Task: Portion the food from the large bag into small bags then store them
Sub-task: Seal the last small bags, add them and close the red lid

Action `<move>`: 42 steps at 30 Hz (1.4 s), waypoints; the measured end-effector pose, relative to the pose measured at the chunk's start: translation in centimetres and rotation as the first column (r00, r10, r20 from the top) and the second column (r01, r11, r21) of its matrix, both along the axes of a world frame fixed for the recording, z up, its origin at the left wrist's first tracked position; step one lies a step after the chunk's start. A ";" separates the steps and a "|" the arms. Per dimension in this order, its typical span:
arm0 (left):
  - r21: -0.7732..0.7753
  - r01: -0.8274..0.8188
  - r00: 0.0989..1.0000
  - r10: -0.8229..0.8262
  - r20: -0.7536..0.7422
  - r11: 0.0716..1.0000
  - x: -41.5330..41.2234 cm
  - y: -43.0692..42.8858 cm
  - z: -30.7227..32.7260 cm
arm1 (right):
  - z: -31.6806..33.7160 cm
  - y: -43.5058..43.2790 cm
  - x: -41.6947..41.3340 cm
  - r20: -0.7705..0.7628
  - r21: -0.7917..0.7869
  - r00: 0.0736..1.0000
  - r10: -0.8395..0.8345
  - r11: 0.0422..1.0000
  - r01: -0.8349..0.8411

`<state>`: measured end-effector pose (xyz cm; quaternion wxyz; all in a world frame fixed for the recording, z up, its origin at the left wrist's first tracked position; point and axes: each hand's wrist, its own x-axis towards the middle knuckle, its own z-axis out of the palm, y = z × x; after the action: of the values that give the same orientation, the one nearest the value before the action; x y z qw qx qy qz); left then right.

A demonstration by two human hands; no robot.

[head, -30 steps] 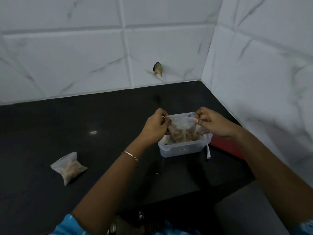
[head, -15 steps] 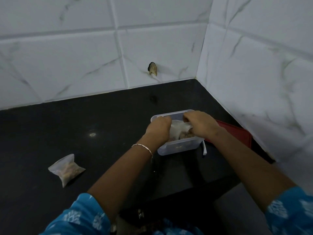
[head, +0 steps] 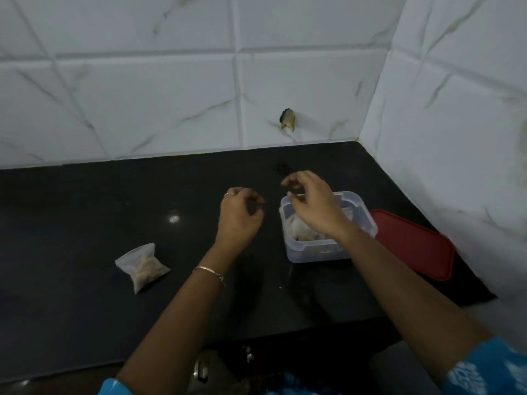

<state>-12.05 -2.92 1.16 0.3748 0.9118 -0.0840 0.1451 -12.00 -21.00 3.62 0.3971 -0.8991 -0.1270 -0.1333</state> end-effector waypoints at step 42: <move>-0.735 -0.292 0.941 0.044 -0.337 0.612 -1.9 11.6 0.5 | -1.5 14.2 1.7 -0.438 0.610 0.854 0.279 0.790 0.055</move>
<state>-13.91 8.70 1.70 0.7226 0.6757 0.1283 0.0688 -10.27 -6.84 2.12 0.6883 -0.7183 -0.0241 0.0991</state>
